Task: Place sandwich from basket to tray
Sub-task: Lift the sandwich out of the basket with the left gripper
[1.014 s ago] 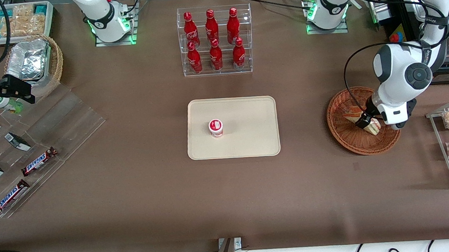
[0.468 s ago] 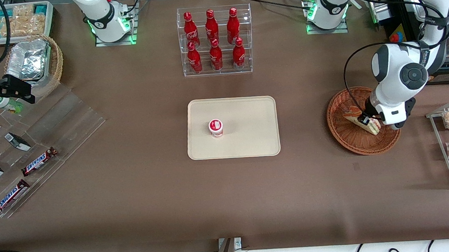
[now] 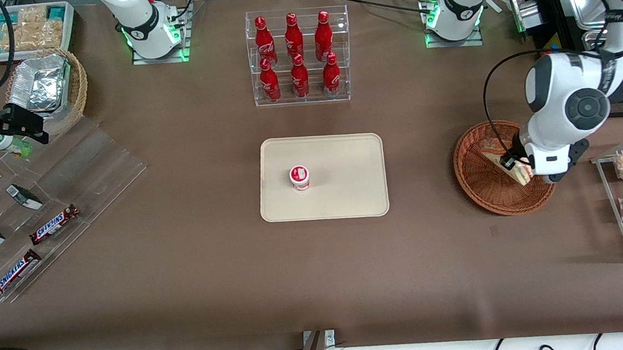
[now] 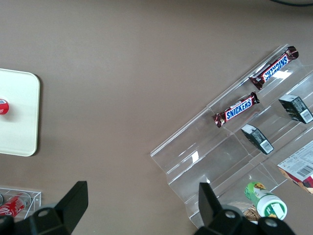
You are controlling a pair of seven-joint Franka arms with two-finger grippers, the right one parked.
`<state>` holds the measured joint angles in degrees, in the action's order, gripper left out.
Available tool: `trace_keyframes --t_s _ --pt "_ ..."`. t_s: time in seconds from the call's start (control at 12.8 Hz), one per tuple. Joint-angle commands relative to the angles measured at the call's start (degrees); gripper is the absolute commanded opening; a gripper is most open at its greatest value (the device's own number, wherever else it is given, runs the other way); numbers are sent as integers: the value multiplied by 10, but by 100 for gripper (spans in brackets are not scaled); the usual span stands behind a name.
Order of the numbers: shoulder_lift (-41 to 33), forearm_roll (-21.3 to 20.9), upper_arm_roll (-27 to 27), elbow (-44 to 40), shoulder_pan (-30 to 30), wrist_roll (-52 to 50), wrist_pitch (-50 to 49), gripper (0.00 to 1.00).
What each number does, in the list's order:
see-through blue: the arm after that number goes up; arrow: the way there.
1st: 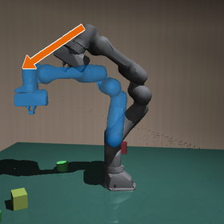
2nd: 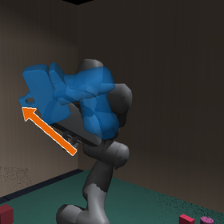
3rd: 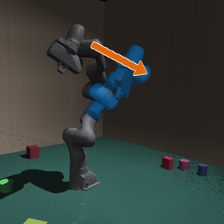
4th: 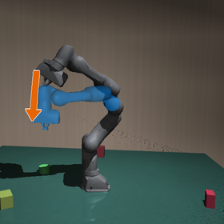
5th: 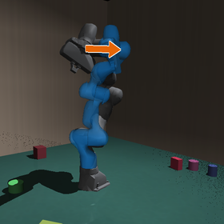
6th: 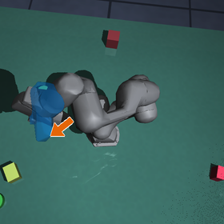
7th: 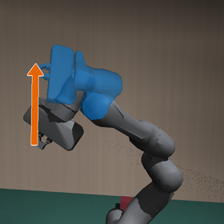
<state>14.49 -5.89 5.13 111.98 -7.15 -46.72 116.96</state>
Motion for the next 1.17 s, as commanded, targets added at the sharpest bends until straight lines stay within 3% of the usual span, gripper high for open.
trace_keyframes --t_s 0.0,0.31,0.62,1.09 --pt "-1 -11 -25 -90 -1 64 -101 36" --pt "2 -4 -85 -154 -1 81 -123 36" --pt "17 -10 -157 -161 -4 110 -111 36" --pt "78 -11 -222 -159 -29 123 -18 37"
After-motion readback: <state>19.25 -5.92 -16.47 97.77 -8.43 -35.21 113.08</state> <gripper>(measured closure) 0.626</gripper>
